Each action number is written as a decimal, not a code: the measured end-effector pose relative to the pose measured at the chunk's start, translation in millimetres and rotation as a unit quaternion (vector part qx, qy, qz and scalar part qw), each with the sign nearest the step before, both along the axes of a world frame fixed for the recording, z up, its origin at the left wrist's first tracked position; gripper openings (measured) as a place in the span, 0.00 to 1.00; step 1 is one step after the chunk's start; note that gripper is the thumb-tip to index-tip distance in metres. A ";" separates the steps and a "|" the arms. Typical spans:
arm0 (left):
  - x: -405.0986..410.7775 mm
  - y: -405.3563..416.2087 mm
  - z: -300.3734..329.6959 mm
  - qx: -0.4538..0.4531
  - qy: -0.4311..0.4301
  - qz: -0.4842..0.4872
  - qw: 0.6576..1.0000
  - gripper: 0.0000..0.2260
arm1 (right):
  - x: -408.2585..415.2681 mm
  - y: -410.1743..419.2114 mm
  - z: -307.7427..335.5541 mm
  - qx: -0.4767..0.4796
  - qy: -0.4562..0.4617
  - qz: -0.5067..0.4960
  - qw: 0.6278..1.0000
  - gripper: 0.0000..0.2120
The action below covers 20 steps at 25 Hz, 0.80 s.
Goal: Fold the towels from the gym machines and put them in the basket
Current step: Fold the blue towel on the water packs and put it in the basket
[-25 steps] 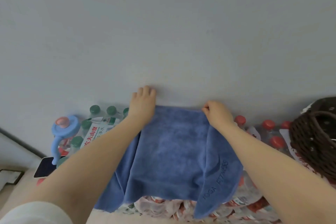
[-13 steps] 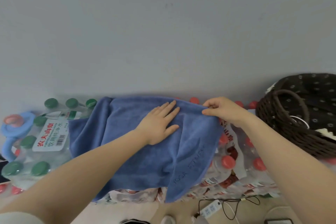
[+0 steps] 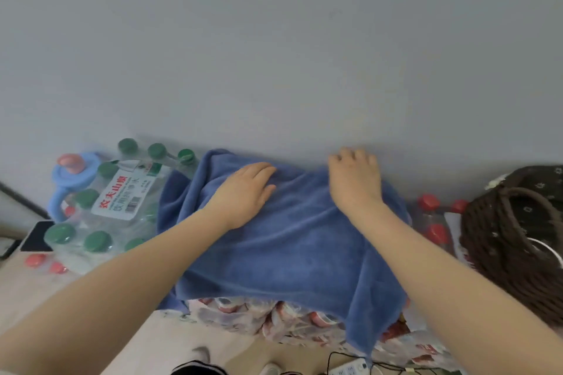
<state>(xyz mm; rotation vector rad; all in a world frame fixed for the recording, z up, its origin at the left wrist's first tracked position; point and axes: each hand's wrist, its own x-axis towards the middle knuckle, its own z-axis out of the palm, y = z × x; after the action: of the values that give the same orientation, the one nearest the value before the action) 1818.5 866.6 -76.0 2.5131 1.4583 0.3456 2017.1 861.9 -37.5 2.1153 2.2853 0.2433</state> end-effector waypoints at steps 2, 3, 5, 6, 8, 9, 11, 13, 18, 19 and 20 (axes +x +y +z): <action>-40.7 2.0 -0.2 0.100 0.011 0.065 0.993 0.17 | -51.6 -1.4 0.7 -0.030 0.101 0.116 0.988 0.11; -64.0 1.5 0.6 0.110 0.027 0.117 0.987 0.16 | -79.5 2.7 1.0 -0.058 0.157 0.159 0.973 0.10; -99.7 -2.0 5.7 0.041 0.065 0.236 0.969 0.15 | -129.5 18.9 -2.3 -0.121 0.240 0.210 0.940 0.11; -115.3 -4.6 7.2 -0.014 0.089 0.278 0.956 0.17 | -151.8 26.2 -5.2 -0.147 0.251 0.226 0.930 0.11; -139.9 -7.9 6.5 -0.069 0.111 0.290 0.948 0.22 | -188.0 35.3 -11.9 -0.192 0.229 0.250 0.921 0.14; -146.5 -8.8 5.7 -0.076 0.098 0.276 0.953 0.22 | -201.2 35.5 -14.4 -0.209 0.199 0.263 0.921 0.16; -154.0 -9.5 6.6 -0.075 0.063 0.247 0.964 0.20 | -217.8 31.5 -22.8 -0.211 0.129 0.288 0.925 0.16; -157.9 -7.8 5.0 -0.082 0.055 0.234 0.967 0.18 | -223.0 29.9 -27.2 -0.185 0.106 0.276 0.937 0.11; -163.9 -8.2 5.8 -0.143 -0.049 0.212 0.966 0.15 | -227.0 51.9 -2.7 -0.100 0.275 0.179 0.939 0.08; -164.4 -9.7 8.3 -0.185 -0.104 0.190 0.958 0.13 | -229.5 57.9 7.2 -0.071 0.352 0.146 0.922 0.08; -165.1 -12.2 12.8 -0.241 -0.179 0.172 0.938 0.10 | -232.4 64.4 16.5 -0.048 0.414 0.114 0.902 0.08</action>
<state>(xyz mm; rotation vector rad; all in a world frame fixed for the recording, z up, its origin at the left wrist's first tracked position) 1653.4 854.4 -63.2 1.7129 1.5888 0.4148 1784.7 926.3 -21.0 2.1448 2.8555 -0.9368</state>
